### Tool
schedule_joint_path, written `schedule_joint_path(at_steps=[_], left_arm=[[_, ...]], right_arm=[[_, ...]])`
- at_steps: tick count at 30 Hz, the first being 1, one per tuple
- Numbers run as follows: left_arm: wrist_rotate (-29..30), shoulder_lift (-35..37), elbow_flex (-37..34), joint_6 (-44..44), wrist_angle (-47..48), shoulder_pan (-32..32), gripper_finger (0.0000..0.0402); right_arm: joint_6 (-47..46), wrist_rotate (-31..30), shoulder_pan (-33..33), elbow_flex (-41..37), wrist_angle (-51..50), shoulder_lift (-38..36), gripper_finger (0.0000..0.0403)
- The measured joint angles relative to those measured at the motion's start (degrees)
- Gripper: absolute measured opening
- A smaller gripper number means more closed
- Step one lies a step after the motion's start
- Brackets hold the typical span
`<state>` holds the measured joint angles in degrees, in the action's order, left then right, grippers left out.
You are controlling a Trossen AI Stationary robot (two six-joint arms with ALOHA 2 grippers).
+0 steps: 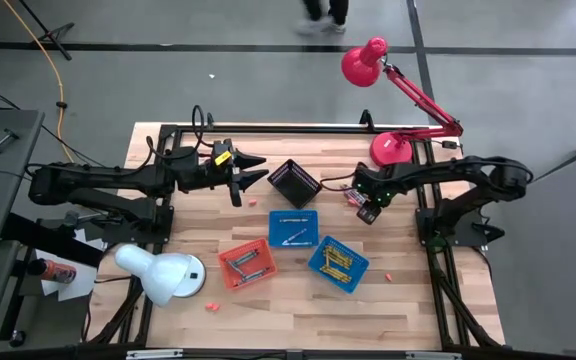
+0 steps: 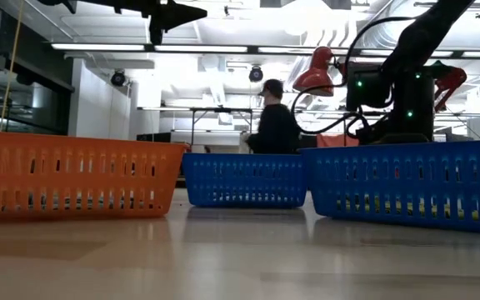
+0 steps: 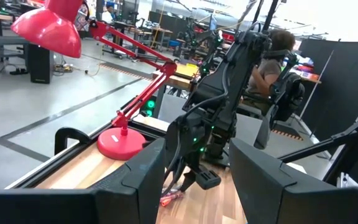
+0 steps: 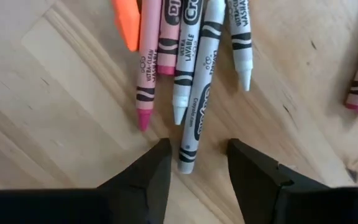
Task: Sort crayons
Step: Put the white crayon into the left blue bin
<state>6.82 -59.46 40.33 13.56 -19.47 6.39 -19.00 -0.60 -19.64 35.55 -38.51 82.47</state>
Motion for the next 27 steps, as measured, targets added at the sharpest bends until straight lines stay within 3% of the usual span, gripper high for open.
schedule_joint_path(at_steps=[8,13,19,23,27], left_arm=[[0.14,0.0,0.01,-0.15,-0.05,0.0,0.0165],[1.27,2.43,0.1,-2.97,-0.09,0.0,0.0165],[4.31,6.35,0.08,-4.25,0.5,0.0,0.0165],[4.79,7.37,0.1,-4.66,0.88,0.02,0.0165],[4.79,7.28,0.1,-4.63,0.84,0.02,0.0165]], right_arm=[[0.04,-0.66,0.02,-0.11,-1.25,0.2,0.0017],[-0.07,-0.92,1.0,-0.56,-6.56,-3.8,0.001],[-6.17,-1.16,3.04,-0.65,-11.03,-14.68,0.0004],[-12.51,-2.26,4.9,-0.48,-0.41,-23.2,0.0003],[-14.03,-3.41,6.15,-0.48,18.76,-27.36,0.0002]])
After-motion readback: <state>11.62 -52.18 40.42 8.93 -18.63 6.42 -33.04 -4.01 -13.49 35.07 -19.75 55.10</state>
